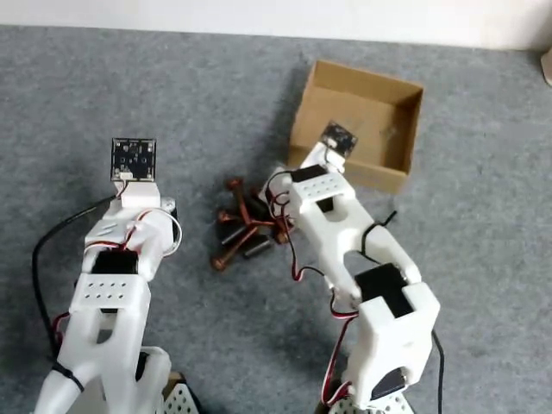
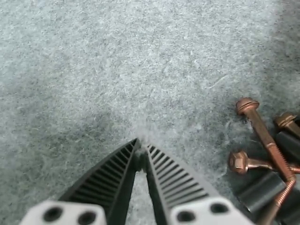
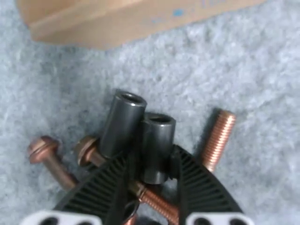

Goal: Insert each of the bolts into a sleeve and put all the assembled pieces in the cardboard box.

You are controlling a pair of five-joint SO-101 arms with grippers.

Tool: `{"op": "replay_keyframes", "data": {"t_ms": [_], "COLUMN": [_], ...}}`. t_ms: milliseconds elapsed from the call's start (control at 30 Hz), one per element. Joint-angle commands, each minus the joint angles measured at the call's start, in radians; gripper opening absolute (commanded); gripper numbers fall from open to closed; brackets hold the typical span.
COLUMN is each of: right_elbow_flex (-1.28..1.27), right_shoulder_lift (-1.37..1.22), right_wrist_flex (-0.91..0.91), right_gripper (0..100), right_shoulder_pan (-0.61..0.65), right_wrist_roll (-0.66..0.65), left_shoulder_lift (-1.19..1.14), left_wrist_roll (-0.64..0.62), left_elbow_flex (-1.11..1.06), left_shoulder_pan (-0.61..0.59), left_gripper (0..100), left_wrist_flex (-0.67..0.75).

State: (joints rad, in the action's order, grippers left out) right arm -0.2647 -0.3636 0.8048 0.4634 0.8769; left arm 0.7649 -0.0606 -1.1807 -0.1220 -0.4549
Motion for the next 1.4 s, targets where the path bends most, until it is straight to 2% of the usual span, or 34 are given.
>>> {"op": "replay_keyframes", "data": {"t_ms": [0, 233, 333, 567, 667, 833, 1100, 1233, 1367], "right_elbow_flex": [-0.012, -0.015, -0.016, -0.013, 0.019, 0.076, -0.050, -0.105, -0.191], "right_shoulder_lift": [-0.018, -0.019, -0.021, -0.010, 0.005, 0.173, 0.510, 0.630, 0.734], "right_wrist_flex": [0.018, 0.016, 0.013, 0.027, 0.097, 0.231, 0.232, 0.232, 0.232], "right_gripper": [11.0, 10.1, 0.2, 0.5, 0.5, 0.5, 0.5, 0.5, 0.5], "right_shoulder_pan": [-0.050, -0.056, -0.056, -0.051, -0.051, -0.065, -0.157, -0.162, -0.166], "right_wrist_roll": [-0.017, -0.018, -0.021, -0.021, -0.052, -0.098, -0.258, -0.311, -0.384], "left_shoulder_lift": [-0.002, -0.002, -0.002, -0.002, -0.002, -0.002, -0.004, -0.010, -0.133], "left_wrist_roll": [-0.006, -0.006, -0.006, -0.006, -0.006, -0.006, -0.006, 0.046, 0.078], "left_elbow_flex": [0.002, 0.002, 0.002, 0.002, 0.002, 0.002, 0.004, 0.004, 0.079], "left_shoulder_pan": [-0.008, -0.008, -0.008, -0.008, -0.008, -0.005, 0.001, 0.073, 0.117], "left_gripper": [1, 1, 1, 1, 1, 1, 1, 1, 1], "left_wrist_flex": [0.017, 0.017, 0.017, 0.018, 0.018, 0.018, 0.015, 0.014, 0.012]}}
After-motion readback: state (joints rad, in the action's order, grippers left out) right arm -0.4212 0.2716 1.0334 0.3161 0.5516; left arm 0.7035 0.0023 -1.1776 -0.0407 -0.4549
